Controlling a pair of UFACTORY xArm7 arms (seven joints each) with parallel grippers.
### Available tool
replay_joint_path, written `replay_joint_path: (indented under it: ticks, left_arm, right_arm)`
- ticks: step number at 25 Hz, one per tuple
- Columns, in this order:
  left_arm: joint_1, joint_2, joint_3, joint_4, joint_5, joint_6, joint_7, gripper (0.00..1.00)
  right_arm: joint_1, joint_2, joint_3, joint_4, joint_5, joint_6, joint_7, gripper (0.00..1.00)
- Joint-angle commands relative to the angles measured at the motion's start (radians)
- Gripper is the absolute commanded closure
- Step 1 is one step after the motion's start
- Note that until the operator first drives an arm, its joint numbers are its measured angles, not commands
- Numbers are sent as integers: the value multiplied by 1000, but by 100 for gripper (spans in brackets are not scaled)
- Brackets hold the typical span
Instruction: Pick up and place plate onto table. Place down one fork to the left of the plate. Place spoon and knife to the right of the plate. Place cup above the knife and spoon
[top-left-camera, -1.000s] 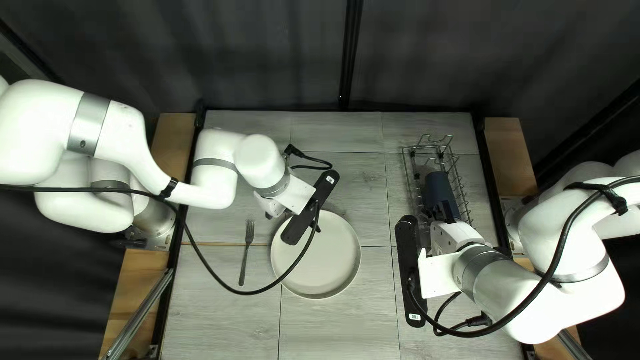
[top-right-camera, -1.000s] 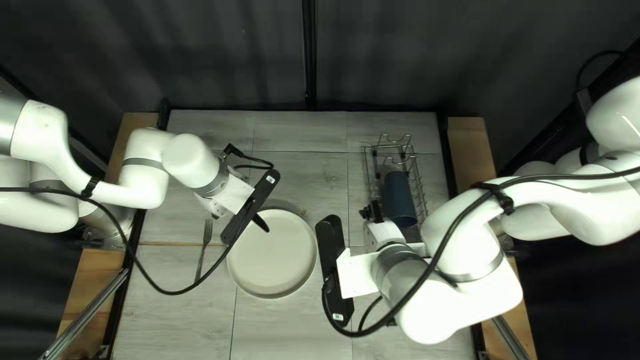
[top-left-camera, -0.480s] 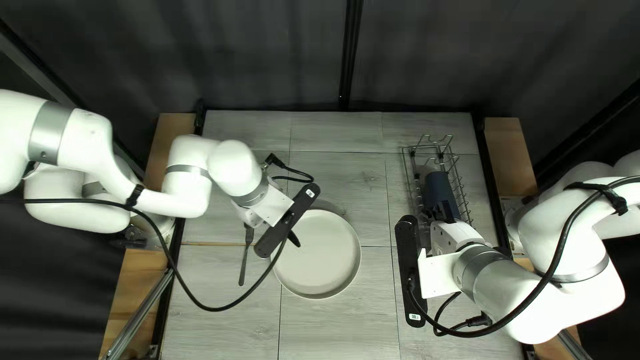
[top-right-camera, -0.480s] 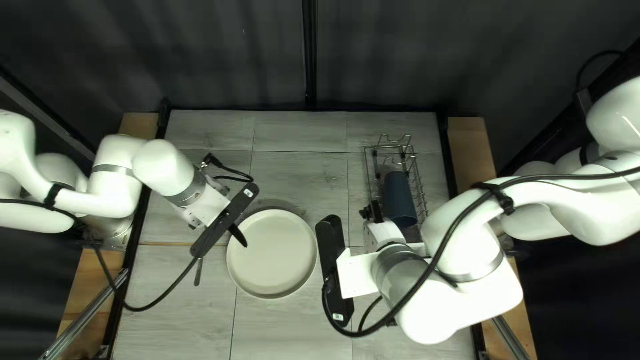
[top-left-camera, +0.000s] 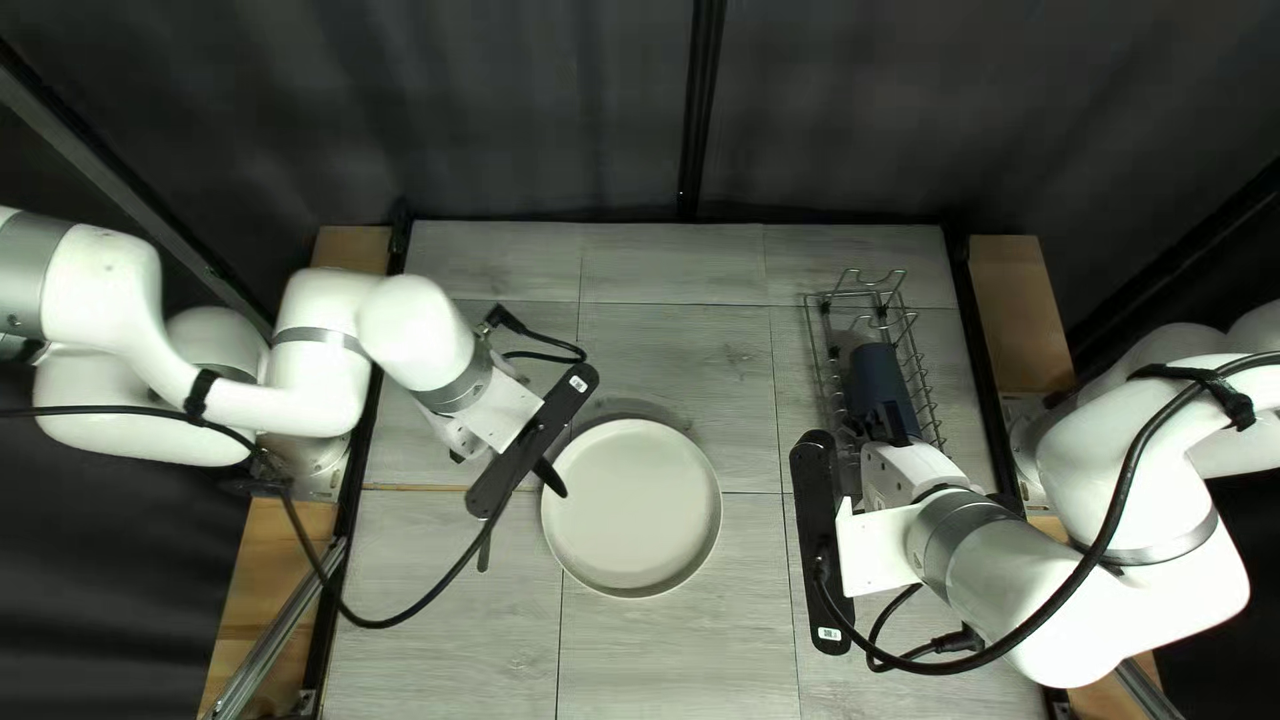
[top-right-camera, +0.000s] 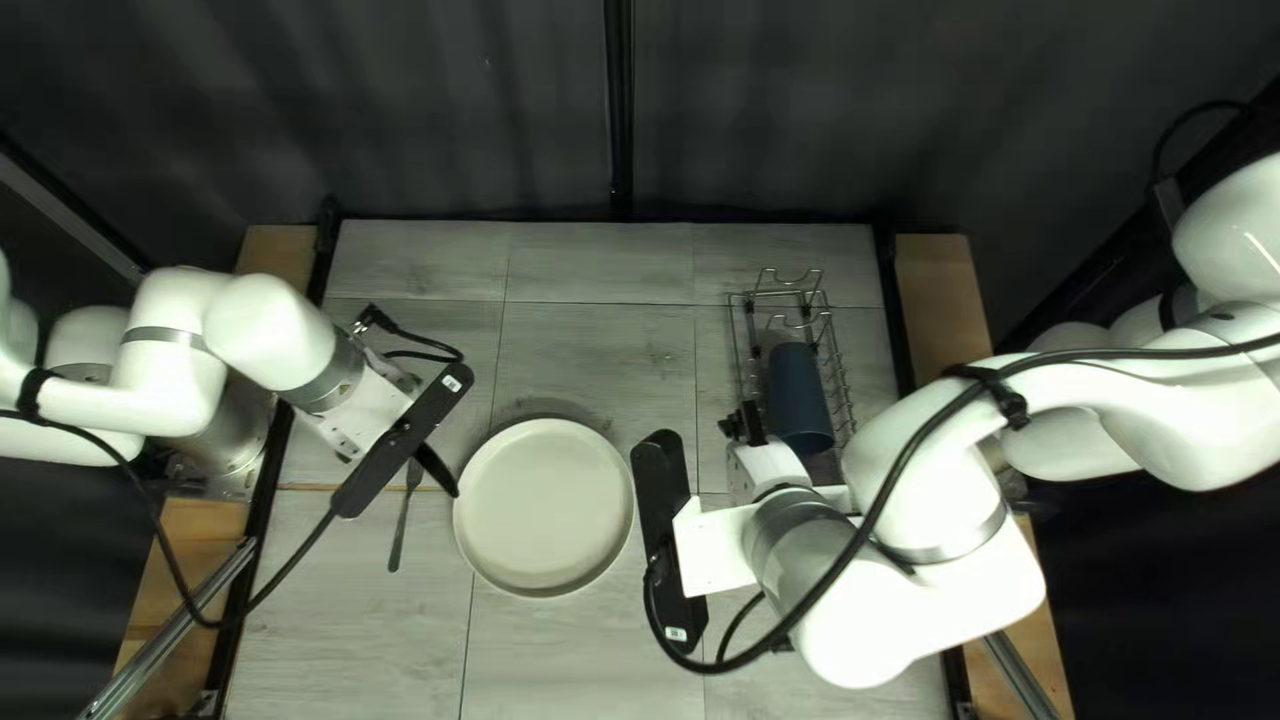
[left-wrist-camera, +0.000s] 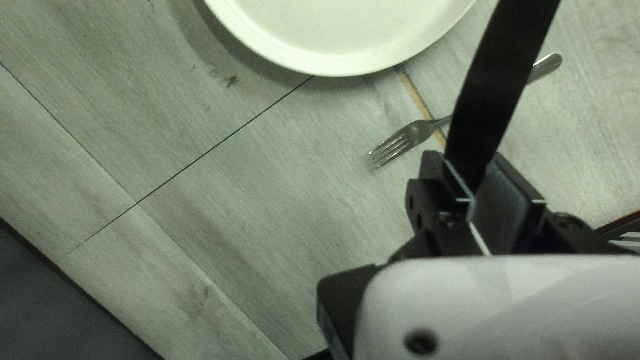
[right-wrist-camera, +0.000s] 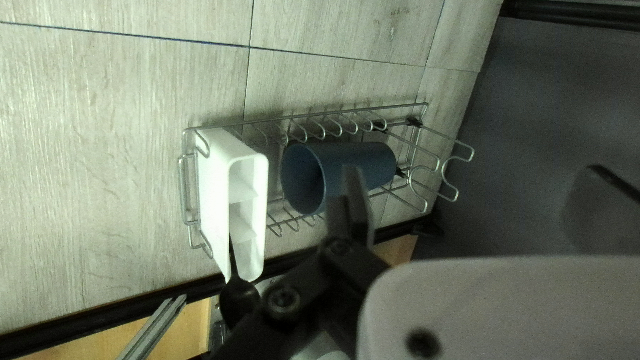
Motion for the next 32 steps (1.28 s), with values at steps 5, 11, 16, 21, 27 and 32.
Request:
replay_joint_path:
  ticks: [5, 11, 16, 21, 27, 32]
  left_arm:
    - [-66, 66, 39, -66, -53, -68, 100, 99]
    - [-100, 70, 83, -50, -67, -82, 199, 99]
    - [-141, 95, 134, -38, -85, -88, 303, 99]
    - [-173, 110, 193, -45, -97, -122, 427, 99]
    - [158, 129, -76, -7, -407, -60, 738, 99]
    - [-55, -25, 111, 24, -203, -191, 571, 100]
  right_arm:
    - [0, 0, 0, 0, 0, 0, 0, 0]
    - [0, 0, 0, 0, 0, 0, 0, 0]
    - [0, 0, 0, 0, 0, 0, 0, 0]
    - [0, 0, 0, 0, 0, 0, 0, 0]
    - [0, 0, 0, 0, 0, 0, 0, 0]
    - [0, 0, 0, 0, 0, 0, 0, 0]
